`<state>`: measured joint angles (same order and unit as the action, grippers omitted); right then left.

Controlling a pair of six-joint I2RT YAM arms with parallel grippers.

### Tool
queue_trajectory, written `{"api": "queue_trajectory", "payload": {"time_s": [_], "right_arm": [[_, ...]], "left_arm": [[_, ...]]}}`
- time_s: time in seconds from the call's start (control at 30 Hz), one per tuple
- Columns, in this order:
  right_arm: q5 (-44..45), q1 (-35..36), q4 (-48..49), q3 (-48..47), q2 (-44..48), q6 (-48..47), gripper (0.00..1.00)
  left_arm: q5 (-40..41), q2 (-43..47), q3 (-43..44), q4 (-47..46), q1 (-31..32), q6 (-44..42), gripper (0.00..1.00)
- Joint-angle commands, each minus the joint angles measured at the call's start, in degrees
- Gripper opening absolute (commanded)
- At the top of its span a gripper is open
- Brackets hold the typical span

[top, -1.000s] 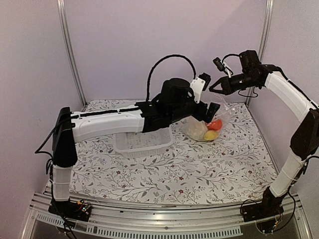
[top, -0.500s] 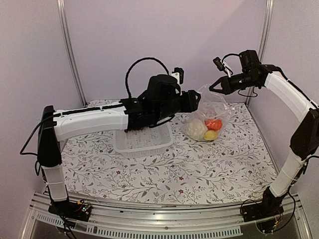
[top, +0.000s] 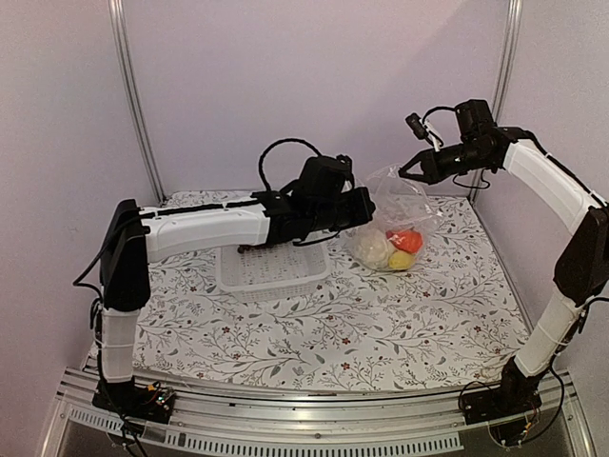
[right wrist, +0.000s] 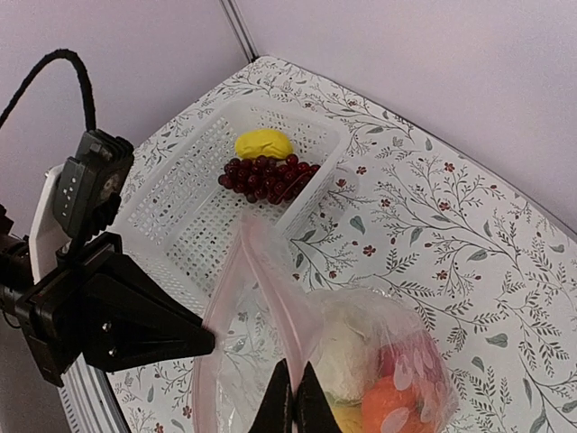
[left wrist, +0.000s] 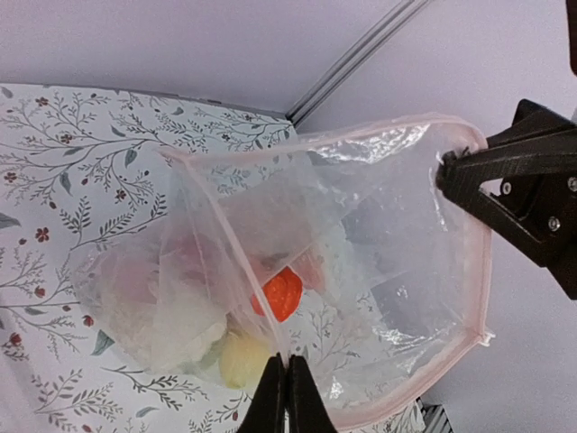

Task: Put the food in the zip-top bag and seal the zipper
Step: Adjust the zipper food storage bag at the center of the board.

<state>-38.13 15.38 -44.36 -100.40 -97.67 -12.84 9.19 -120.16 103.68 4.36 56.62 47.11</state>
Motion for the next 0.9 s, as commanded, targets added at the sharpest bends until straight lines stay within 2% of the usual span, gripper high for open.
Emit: {"api": "queue_trajectory", "payload": {"time_s": [0.0,0.13,0.23,0.5,0.7,0.87], "right_arm": [[2.47,0.29,1.2,1.37,1.86,0.1,0.0],[14.8,-0.05,1.52,-0.79,1.7,1.33,0.0],[20.34,-3.58,1.76,-4.4,1.54,2.66,0.0],[23.66,-5.36,3.41,-4.88,2.46,2.41,0.0],[28.03,-5.39,5.12,-5.07,2.32,1.65,0.0],[24.85,-5.42,5.82,-3.8,3.27,1.66,0.0]], "left_arm": [[-2.98,-1.61,3.58,-1.96,-0.96,-1.59,0.0],[-6.36,-2.79,10.91,-2.38,-0.13,-6.05,0.0],[-3.85,-2.89,13.93,-2.25,1.85,-9.68,0.0],[-6.07,-8.44,18.91,-1.03,1.77,-10.28,0.0],[-5.41,-14.0,29.37,0.79,-0.26,-14.58,0.0],[-7.69,-14.31,28.37,0.05,-2.62,-15.11,0.0]]}}
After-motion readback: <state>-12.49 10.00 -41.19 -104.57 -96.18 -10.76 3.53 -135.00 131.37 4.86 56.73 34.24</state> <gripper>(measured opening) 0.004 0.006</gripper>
